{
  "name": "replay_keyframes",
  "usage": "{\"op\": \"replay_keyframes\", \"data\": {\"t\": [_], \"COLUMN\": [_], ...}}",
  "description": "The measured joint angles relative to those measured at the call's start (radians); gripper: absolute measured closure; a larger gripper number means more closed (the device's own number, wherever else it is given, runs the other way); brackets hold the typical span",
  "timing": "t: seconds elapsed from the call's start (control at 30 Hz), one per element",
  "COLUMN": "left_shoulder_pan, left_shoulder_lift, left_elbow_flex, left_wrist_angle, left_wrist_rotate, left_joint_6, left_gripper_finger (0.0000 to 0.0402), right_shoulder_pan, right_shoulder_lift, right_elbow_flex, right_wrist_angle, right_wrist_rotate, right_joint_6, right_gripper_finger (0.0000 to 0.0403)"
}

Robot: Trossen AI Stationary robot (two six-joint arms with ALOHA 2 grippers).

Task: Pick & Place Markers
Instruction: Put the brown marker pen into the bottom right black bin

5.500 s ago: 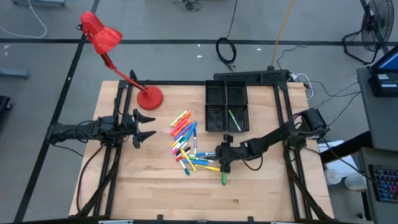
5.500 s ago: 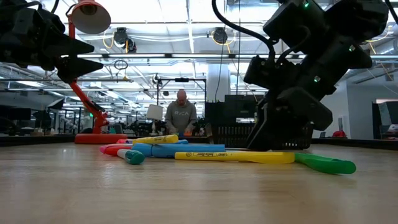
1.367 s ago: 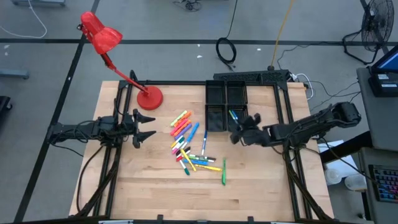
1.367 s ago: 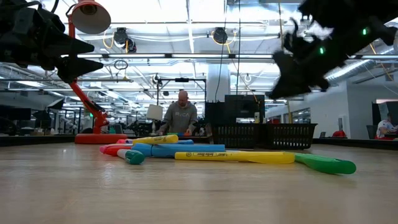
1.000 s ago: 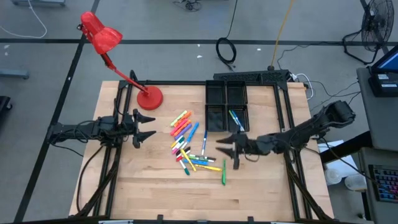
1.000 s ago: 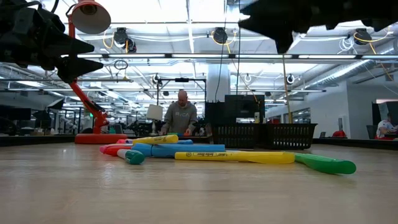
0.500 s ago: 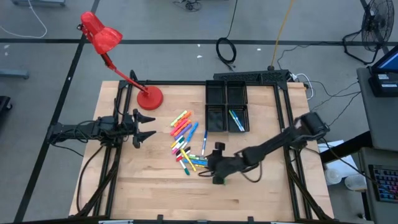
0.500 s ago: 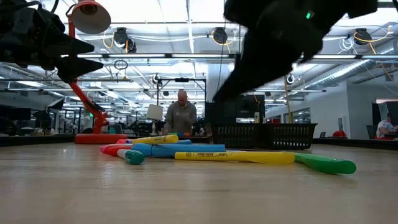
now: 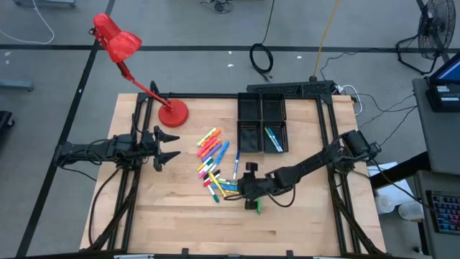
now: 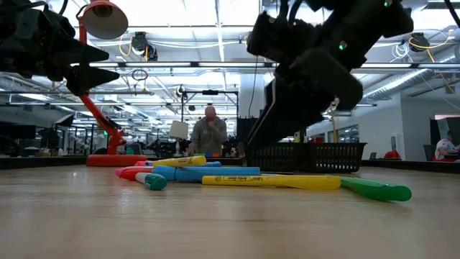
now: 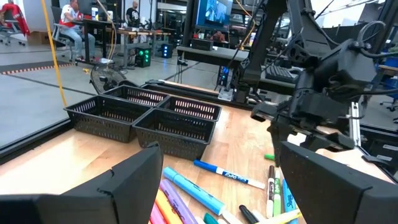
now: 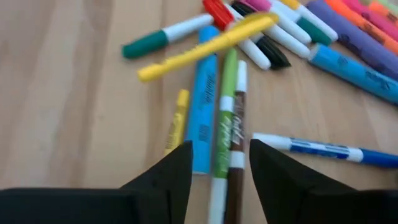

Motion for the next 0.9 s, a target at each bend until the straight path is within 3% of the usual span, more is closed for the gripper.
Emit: {"op": "replay_keyframes", "data": {"t": [0.6,0.9], "left_shoulder_pan": [0.000,0.000], "left_shoulder_lift": [0.000,0.000], "left_elbow_flex": [0.000,0.000], "left_wrist_angle": [0.000,0.000], "left_wrist_rotate": [0.000,0.000], "left_joint_6": [0.000,0.000], "left_gripper_finger": [0.0078,0.0078], "right_shoulder_pan": [-0.066,-0.066], "right_shoulder_lift": [0.000,-0.003], "right_elbow_flex": [-0.116,-0.141], "right_wrist_angle": [0.019,0.023], "right_wrist_rotate": [-0.005,-0.004], "right_joint_6": [0.071,0.045], "right_gripper_finger": [0.0287,0.0320]}}
